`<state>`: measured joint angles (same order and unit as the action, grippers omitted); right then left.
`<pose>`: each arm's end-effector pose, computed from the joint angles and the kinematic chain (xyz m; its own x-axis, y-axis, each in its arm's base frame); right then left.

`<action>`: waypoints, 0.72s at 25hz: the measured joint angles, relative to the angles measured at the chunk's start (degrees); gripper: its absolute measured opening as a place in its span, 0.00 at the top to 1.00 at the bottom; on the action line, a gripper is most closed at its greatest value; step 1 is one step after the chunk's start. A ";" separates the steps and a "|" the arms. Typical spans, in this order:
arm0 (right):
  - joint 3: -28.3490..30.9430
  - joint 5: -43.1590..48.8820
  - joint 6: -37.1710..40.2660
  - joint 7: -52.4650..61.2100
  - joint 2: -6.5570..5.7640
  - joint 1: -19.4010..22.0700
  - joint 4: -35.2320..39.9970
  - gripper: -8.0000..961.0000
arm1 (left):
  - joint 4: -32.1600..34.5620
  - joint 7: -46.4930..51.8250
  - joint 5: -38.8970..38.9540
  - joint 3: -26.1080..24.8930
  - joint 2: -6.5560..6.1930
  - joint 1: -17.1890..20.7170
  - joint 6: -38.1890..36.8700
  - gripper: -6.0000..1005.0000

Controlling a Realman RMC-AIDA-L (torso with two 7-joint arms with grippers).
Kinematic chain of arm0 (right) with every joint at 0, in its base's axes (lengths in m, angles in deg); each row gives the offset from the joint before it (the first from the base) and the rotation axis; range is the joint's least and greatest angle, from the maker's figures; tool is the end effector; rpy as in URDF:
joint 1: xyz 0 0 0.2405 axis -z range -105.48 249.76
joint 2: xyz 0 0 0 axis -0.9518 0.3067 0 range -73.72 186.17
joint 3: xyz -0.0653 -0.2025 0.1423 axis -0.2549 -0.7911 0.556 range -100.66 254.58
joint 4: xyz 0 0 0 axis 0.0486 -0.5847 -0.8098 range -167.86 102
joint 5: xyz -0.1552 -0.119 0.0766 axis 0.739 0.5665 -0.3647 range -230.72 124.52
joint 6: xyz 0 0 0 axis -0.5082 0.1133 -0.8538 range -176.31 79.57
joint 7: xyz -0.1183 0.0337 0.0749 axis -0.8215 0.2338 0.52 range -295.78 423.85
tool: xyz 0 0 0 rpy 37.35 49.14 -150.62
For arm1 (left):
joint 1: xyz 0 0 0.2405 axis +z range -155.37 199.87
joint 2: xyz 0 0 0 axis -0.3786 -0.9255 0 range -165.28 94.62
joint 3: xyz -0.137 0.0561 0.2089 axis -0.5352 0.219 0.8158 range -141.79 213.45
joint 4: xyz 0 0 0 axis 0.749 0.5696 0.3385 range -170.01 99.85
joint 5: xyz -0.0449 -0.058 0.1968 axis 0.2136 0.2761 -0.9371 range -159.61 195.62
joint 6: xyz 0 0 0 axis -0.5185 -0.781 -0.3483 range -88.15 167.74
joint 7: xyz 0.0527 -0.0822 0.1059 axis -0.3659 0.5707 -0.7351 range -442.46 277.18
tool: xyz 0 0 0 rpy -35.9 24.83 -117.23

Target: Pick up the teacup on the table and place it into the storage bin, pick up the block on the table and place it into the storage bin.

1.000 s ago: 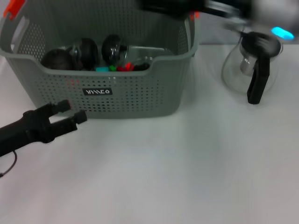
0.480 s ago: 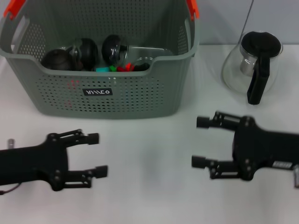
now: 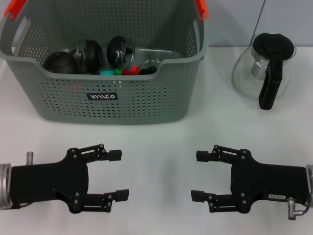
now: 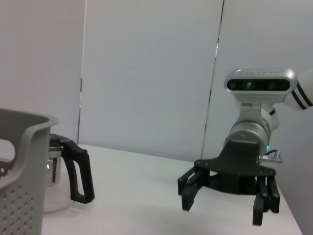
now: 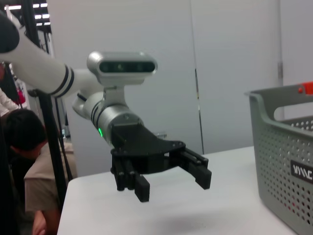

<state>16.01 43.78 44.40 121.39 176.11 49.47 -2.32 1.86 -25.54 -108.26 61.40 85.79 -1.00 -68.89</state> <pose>0.2574 0.2666 -0.0495 0.8079 -0.1263 -0.5756 -0.2004 -0.9774 -0.0668 -0.2896 0.2484 0.0010 0.8109 0.1490 0.5658 0.2472 -0.9637 -0.1005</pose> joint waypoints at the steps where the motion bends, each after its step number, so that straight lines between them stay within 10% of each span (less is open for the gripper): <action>1: -0.06 0.37 -0.18 -0.04 0.02 -0.14 0.11 0.08 | 0.05 0.02 -0.03 0.19 -0.05 0.07 -0.06 0.16; 18: 0.49 0.78 0.37 0.38 0.15 -0.80 0.12 0.08 | -0.01 1.54 -2.10 1.50 -0.07 -0.05 0.04 0.16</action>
<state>16.50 44.55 44.77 121.77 176.26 48.67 -2.20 1.85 -24.00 -110.36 62.89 85.71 -1.04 -68.84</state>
